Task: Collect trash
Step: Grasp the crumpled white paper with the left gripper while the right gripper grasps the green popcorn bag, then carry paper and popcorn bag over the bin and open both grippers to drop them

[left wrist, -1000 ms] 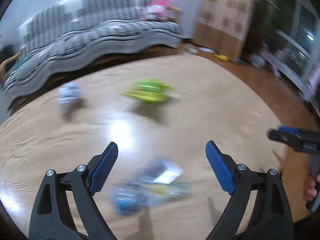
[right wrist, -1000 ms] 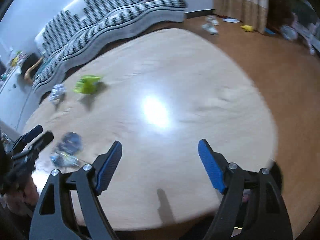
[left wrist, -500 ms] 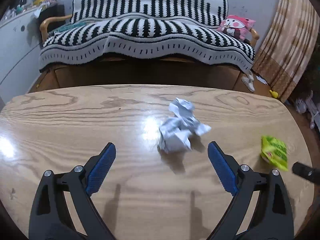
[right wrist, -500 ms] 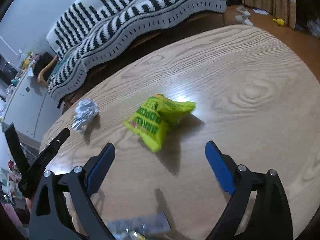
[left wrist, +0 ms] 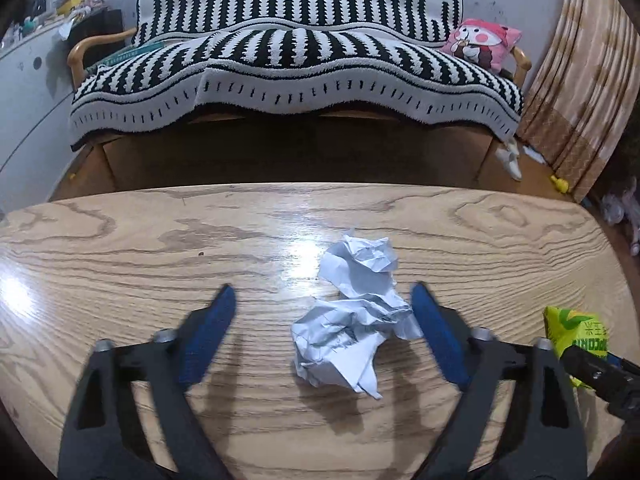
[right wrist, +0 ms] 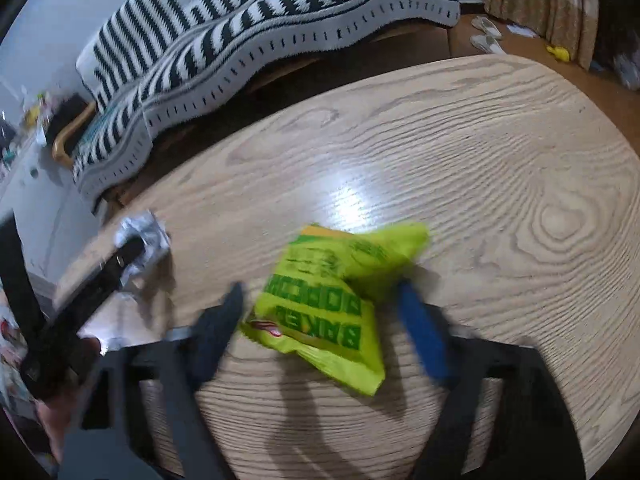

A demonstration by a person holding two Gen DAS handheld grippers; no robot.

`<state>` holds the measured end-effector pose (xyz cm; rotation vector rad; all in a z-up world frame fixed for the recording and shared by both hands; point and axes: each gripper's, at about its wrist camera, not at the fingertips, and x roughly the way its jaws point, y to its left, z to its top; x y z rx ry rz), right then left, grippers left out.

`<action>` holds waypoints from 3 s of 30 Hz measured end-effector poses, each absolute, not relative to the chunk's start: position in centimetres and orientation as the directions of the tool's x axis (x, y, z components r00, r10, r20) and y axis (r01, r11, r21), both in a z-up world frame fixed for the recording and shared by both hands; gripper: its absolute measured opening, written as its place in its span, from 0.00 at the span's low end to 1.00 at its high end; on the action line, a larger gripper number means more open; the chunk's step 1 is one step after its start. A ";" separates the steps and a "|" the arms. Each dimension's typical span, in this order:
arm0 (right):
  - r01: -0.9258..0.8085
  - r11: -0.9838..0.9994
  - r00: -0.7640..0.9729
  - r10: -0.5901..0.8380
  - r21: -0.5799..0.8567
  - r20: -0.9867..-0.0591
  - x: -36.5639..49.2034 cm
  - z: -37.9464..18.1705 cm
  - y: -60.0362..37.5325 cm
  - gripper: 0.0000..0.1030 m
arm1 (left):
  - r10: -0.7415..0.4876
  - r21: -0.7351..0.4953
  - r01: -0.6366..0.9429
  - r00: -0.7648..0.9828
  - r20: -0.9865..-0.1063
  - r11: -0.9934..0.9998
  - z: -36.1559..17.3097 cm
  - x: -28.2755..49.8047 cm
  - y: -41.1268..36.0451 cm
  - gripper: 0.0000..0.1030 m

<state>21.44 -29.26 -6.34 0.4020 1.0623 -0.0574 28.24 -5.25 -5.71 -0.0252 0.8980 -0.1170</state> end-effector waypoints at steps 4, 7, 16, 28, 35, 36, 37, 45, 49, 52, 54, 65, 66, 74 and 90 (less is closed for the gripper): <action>0.209 0.940 0.499 0.136 0.271 -0.856 20.4 -6.1 -28.9 0.52 | -0.157 -0.120 0.102 0.588 -0.793 0.988 -6.0 27.8 -4.8 0.46; 0.202 0.941 0.511 0.136 0.272 -0.849 19.2 -5.5 -29.1 0.51 | -0.156 -0.106 0.119 0.595 -0.788 0.987 -5.5 26.4 -5.1 0.44; 0.144 0.960 0.568 0.119 0.241 -0.814 12.7 -1.2 -29.6 0.51 | -0.183 -0.109 0.160 0.586 -0.790 0.981 -2.3 17.8 -5.6 0.43; 0.214 0.965 0.581 -0.002 0.151 -0.814 -0.3 0.8 -36.6 0.51 | -0.335 -0.114 0.382 0.580 -0.743 0.917 1.5 6.2 -13.3 0.43; 0.406 0.901 0.574 -0.119 0.155 -0.810 -9.6 0.8 -46.4 0.51 | -0.453 -0.116 0.557 0.516 -0.727 0.822 1.7 1.3 -21.0 0.43; 0.434 0.887 0.570 -0.136 0.157 -0.811 -10.9 0.7 -47.8 0.51 | -0.463 -0.107 0.582 0.507 -0.727 0.806 1.6 0.6 -22.2 0.43; 0.460 0.874 0.565 -0.150 0.159 -0.812 -12.2 0.6 -49.0 0.51 | -0.477 -0.104 0.608 0.493 -0.728 0.787 1.5 -0.1 -23.3 0.43; 0.604 0.777 0.489 -0.182 0.180 -0.853 -21.9 -2.3 -57.6 0.51 | -0.579 -0.145 0.753 0.351 -0.736 0.641 0.6 -5.2 -31.9 0.43; 0.628 0.754 0.465 -0.164 0.193 -0.870 -25.1 -3.7 -60.1 0.51 | -0.608 -0.135 0.808 0.309 -0.731 0.574 0.0 -7.7 -35.2 0.43; 0.640 0.744 0.436 -0.148 0.191 -0.888 -26.4 -4.9 -61.4 0.52 | -0.619 -0.132 0.837 0.277 -0.734 0.531 -0.7 -9.5 -37.3 0.43; 0.642 0.741 0.420 -0.126 0.196 -0.899 -27.1 -5.8 -61.9 0.52 | -0.622 -0.124 0.852 0.263 -0.737 0.508 -1.1 -10.4 -38.4 0.43; 0.626 0.752 0.404 -0.084 0.208 -0.911 -28.7 -7.0 -62.2 0.52 | -0.609 -0.106 0.882 0.225 -0.761 0.458 -3.0 -12.3 -42.2 0.43; 0.625 0.753 0.404 -0.083 0.209 -0.911 -28.6 -7.0 -62.2 0.51 | -0.608 -0.104 0.883 0.225 -0.761 0.458 -3.0 -12.3 -42.4 0.43; 0.622 0.754 0.398 -0.076 0.209 -0.914 -27.3 -7.2 -62.3 0.50 | -0.603 -0.099 0.887 0.221 -0.767 0.451 -3.3 -12.9 -43.0 0.43; 0.680 0.692 0.448 -0.128 0.244 -0.885 -28.3 -5.7 -63.2 0.77 | -0.608 -0.144 0.906 0.143 -0.781 0.397 -4.5 -14.6 -44.8 0.44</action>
